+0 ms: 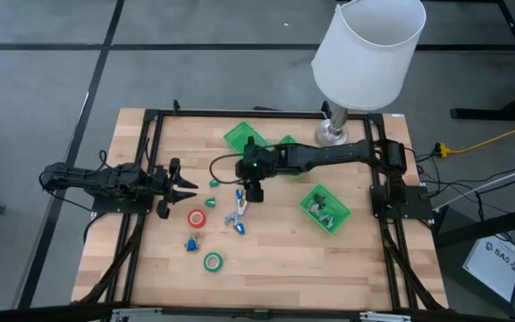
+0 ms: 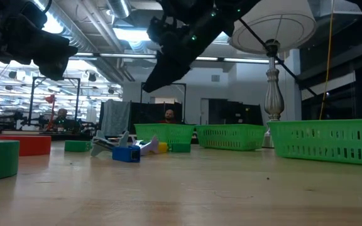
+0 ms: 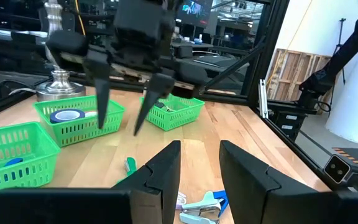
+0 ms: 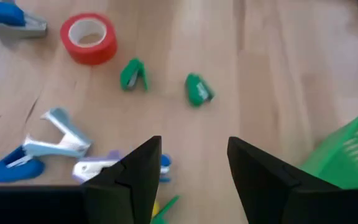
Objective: Pick and place Stapler, Stapler remover, tape
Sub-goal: Put the top right green stapler into the top basket
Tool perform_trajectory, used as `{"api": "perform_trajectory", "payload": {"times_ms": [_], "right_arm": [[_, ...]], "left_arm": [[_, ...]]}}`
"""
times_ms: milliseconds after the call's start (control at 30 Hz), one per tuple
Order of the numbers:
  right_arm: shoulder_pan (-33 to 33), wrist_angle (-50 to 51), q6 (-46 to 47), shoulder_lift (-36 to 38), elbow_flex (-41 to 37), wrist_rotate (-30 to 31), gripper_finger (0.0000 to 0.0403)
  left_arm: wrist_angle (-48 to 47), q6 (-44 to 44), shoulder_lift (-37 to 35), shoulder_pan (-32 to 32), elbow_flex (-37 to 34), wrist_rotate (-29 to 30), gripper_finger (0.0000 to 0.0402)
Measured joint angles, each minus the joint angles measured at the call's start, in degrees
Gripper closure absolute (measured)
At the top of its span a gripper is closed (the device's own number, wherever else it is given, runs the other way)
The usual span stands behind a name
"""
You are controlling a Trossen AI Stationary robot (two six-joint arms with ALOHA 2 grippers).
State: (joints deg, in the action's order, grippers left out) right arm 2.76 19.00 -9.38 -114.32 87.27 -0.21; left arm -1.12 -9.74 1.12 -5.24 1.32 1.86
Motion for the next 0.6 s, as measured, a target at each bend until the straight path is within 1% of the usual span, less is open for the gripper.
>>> {"api": "perform_trajectory", "payload": {"times_ms": [167, 600], "right_arm": [[-1.34, 1.58, 2.97, -0.04, -2.17, 0.17, 0.0212], [-2.03, 1.0, 2.96, -0.07, -13.31, 1.74, 0.0212]], "left_arm": [[0.0, 0.0, -0.02, -0.01, 0.02, 0.0, 0.0295], [0.0, 0.0, 0.0, 0.01, 0.0, 0.0, 0.0295]]}}
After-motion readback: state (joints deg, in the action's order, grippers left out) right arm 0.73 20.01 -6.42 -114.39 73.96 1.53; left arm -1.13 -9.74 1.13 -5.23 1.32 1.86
